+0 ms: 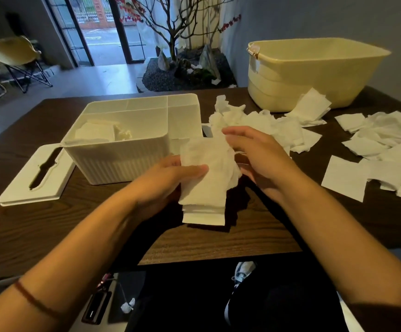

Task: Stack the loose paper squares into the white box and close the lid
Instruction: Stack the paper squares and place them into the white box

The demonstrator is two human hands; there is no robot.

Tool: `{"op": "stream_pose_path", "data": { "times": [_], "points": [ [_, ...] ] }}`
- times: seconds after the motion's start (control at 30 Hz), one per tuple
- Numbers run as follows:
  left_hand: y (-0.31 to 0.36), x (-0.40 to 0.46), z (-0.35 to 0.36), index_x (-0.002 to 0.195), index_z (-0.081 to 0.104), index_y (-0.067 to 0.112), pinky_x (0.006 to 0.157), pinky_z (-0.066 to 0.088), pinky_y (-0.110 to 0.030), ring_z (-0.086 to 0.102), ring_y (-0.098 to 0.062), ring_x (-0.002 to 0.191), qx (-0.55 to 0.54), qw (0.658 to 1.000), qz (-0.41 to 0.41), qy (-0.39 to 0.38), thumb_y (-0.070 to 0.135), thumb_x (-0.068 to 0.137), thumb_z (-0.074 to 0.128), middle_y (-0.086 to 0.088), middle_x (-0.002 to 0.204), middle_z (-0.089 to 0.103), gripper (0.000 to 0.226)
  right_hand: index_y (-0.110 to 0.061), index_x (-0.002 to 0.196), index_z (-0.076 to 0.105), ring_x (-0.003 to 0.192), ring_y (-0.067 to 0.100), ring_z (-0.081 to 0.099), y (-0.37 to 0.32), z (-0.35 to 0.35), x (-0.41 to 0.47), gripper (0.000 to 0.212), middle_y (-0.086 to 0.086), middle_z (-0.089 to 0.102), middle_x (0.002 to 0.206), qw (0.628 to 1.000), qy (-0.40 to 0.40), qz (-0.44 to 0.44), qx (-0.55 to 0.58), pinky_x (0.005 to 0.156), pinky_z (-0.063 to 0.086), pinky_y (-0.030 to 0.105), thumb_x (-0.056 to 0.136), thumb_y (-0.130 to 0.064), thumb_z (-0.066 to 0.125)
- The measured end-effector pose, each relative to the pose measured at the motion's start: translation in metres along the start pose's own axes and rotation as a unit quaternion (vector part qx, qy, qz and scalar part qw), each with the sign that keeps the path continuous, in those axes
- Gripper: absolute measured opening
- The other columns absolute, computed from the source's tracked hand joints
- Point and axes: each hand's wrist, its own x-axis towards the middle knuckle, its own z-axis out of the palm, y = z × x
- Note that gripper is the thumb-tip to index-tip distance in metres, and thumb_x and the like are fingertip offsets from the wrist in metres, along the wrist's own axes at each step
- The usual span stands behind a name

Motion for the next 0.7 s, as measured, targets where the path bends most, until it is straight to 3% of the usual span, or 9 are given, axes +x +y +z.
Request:
{"op": "stream_pose_path", "data": {
  "times": [0.07, 0.1, 0.17, 0.23, 0.3, 0.4, 0.53, 0.6, 0.7],
  "points": [
    [-0.005, 0.000, 0.001, 0.126, 0.062, 0.011, 0.075, 0.058, -0.022, 0.073, -0.015, 0.101, -0.080, 0.996, 0.013, 0.042, 0.013, 0.100, 0.055, -0.003, 0.111, 0.076, 0.027, -0.022, 0.124, 0.062, 0.069, 0.004, 0.071, 0.006, 0.002, -0.004, 0.025, -0.002, 0.070, 0.096, 0.998, 0.000, 0.036, 0.048, 0.060, 0.056, 0.018, 0.103, -0.028, 0.052],
    [-0.006, 0.000, 0.003, 0.127, 0.061, 0.011, 0.074, 0.058, -0.020, 0.073, -0.015, 0.101, -0.109, 0.992, 0.022, 0.059, 0.012, 0.101, 0.054, -0.003, 0.111, 0.076, 0.028, -0.021, 0.125, 0.060, 0.074, 0.005, 0.072, 0.009, 0.005, -0.007, 0.025, -0.002, 0.070, 0.097, 0.995, -0.008, 0.052, 0.083, 0.066, 0.059, 0.022, 0.104, -0.029, 0.049],
    [-0.005, -0.001, 0.008, 0.125, 0.062, 0.010, 0.066, 0.057, -0.017, 0.074, -0.011, 0.093, -0.164, 0.982, 0.042, 0.084, 0.008, 0.101, 0.052, -0.001, 0.106, 0.077, 0.026, -0.024, 0.125, 0.056, 0.100, 0.012, 0.070, 0.016, 0.015, -0.011, 0.023, -0.001, 0.070, 0.110, 0.987, -0.015, 0.073, 0.142, 0.089, 0.058, 0.034, 0.105, -0.029, 0.047],
    [-0.003, -0.003, 0.018, 0.121, 0.063, 0.009, 0.060, 0.055, -0.015, 0.075, -0.008, 0.084, -0.216, 0.970, 0.059, 0.097, 0.002, 0.102, 0.048, -0.001, 0.099, 0.078, 0.026, -0.028, 0.136, 0.055, 0.126, 0.014, 0.056, 0.023, 0.025, -0.011, 0.033, -0.004, 0.061, 0.135, 0.986, -0.017, 0.068, 0.152, 0.111, 0.043, 0.044, 0.104, -0.033, 0.048],
    [0.000, -0.005, 0.029, 0.120, 0.064, 0.007, 0.056, 0.055, -0.017, 0.075, -0.009, 0.080, -0.253, 0.960, 0.068, 0.097, -0.001, 0.101, 0.043, -0.003, 0.095, 0.079, 0.029, -0.039, 0.139, 0.047, 0.132, 0.009, 0.049, 0.025, 0.035, -0.014, 0.036, -0.012, 0.055, 0.140, 0.987, -0.023, 0.052, 0.150, 0.117, 0.035, 0.040, 0.104, -0.033, 0.047],
    [-0.002, -0.004, 0.034, 0.122, 0.064, 0.008, 0.055, 0.058, -0.021, 0.076, -0.011, 0.078, -0.287, 0.949, 0.058, 0.122, 0.002, 0.101, 0.047, -0.004, 0.093, 0.079, 0.028, -0.047, 0.111, 0.056, 0.116, 0.002, 0.056, 0.022, 0.039, -0.021, 0.020, -0.023, 0.063, 0.117, 0.988, -0.044, 0.053, 0.140, 0.109, 0.038, 0.032, 0.105, -0.029, 0.048],
    [-0.004, -0.003, 0.023, 0.123, 0.063, 0.008, 0.083, 0.060, -0.053, 0.072, -0.036, 0.101, -0.384, 0.912, 0.004, 0.146, 0.016, 0.098, 0.059, -0.018, 0.103, 0.076, 0.027, -0.021, 0.114, 0.064, 0.096, 0.029, 0.071, 0.019, 0.019, -0.036, 0.019, 0.012, 0.073, 0.111, 0.980, -0.125, 0.070, 0.137, 0.082, 0.059, 0.043, 0.098, -0.015, 0.056],
    [-0.003, -0.004, 0.024, 0.121, 0.062, 0.006, 0.085, 0.058, -0.053, 0.070, -0.037, 0.104, -0.409, 0.901, 0.010, 0.144, 0.018, 0.098, 0.058, -0.019, 0.101, 0.076, 0.025, -0.013, 0.110, 0.066, 0.078, 0.032, 0.070, 0.017, 0.009, -0.042, 0.017, 0.022, 0.073, 0.100, 0.987, -0.139, 0.061, 0.049, 0.071, 0.060, 0.036, 0.094, -0.006, 0.061],
    [-0.004, -0.002, 0.027, 0.124, 0.060, 0.001, 0.101, 0.048, -0.058, 0.066, -0.041, 0.112, -0.497, 0.862, 0.020, 0.099, 0.015, 0.097, 0.056, -0.027, 0.114, 0.070, 0.030, 0.000, 0.101, 0.070, 0.070, 0.028, 0.069, 0.010, 0.001, -0.043, 0.013, 0.025, 0.073, 0.089, 0.993, -0.109, 0.039, -0.011, 0.060, 0.058, 0.026, 0.093, -0.006, 0.062]
  ]
}}
